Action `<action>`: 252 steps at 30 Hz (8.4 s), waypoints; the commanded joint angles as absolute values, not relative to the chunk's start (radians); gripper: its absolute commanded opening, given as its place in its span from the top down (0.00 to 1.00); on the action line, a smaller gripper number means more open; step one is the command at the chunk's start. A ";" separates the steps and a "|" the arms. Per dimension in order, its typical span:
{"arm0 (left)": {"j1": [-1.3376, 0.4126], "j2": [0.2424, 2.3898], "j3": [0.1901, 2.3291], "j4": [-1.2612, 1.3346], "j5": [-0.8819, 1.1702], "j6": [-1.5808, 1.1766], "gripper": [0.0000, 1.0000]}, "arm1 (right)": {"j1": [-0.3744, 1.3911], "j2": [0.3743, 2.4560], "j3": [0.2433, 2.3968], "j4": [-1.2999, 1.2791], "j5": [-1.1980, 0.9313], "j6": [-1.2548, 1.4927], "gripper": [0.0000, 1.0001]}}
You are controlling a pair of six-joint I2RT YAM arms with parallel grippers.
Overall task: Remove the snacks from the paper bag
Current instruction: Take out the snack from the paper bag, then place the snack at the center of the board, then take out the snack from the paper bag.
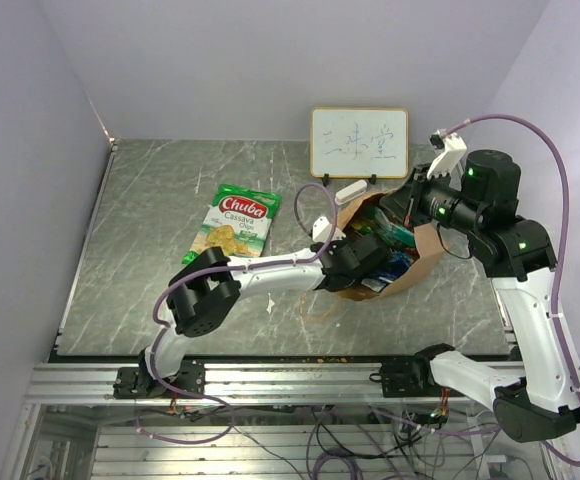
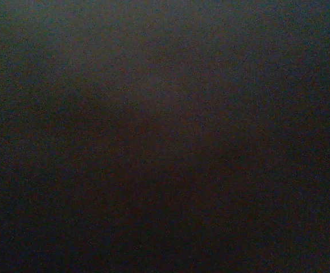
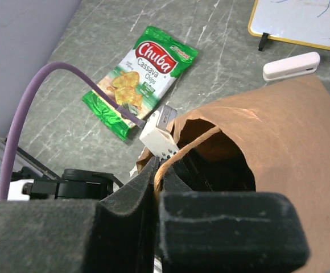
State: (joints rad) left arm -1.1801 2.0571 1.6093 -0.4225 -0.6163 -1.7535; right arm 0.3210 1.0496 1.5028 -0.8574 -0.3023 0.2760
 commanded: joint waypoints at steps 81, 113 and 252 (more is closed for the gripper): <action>-0.326 1.659 1.290 -0.174 -0.348 -1.627 0.93 | 0.324 1.085 1.546 -0.771 0.012 0.215 1.00; -0.405 1.350 0.568 0.039 -0.532 -1.698 0.93 | 0.324 1.086 1.561 -0.780 -0.051 0.169 1.00; -0.827 1.294 1.894 -0.658 -0.536 -0.323 0.93 | 0.325 1.083 1.539 -0.715 -0.056 0.193 1.00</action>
